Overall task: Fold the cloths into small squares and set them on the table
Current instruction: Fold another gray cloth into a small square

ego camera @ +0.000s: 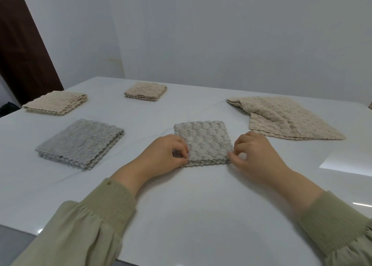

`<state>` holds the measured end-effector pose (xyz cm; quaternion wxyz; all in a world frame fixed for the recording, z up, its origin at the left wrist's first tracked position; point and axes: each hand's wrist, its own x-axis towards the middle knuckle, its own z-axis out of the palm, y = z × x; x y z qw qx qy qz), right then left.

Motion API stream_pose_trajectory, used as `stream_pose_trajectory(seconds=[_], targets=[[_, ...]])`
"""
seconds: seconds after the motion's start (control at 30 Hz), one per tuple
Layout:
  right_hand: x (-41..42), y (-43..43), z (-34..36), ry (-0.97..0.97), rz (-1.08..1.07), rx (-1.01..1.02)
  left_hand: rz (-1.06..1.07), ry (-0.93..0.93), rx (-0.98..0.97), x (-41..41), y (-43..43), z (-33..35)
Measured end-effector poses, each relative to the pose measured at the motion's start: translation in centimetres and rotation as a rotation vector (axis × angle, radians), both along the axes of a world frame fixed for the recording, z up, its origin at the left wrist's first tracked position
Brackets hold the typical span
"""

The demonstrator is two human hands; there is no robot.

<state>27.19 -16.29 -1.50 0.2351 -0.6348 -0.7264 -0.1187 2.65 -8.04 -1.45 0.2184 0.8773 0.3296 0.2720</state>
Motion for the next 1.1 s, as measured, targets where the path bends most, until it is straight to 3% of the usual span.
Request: stream_pose_trajectory(seconds=[0.13, 0.23, 0.4, 0.53, 0.67, 0.8, 0.97, 1.1], targets=[[-2.1, 2.1, 2.5, 0.174, 0.01, 0.15, 0.007, 0.034, -0.058, 0.3, 0.1, 0.3], [-4.6, 4.4, 3.6, 0.283, 0.001, 0.039, 0.015, 0.053, -0.101, 0.4, 0.1, 0.5], [-5.8, 6.8, 0.1, -0.033, -0.122, -0.48, 0.123, -0.11, -0.285, 0.5, -0.1, 0.7], [-5.7, 6.9, -0.2, -0.048, -0.137, -0.469, 0.488, -0.312, -0.321, 1.9, 2.2, 0.4], [-5.8, 6.9, -0.4, -0.044, -0.145, -0.462, 0.664, -0.465, -0.394, 4.3, 4.3, 0.8], [-5.7, 6.9, -0.4, -0.038, -0.14, -0.456, 0.691, -0.361, -0.336, 5.1, 5.3, 0.2], [-5.8, 7.0, -0.5, -0.058, -0.163, -0.467, 0.69, 0.007, -0.193, 4.9, 6.7, -0.3], [-5.7, 6.5, -0.2, 0.089, -0.149, -0.336, 0.659, -0.044, -0.054, 4.3, 6.2, -0.6]])
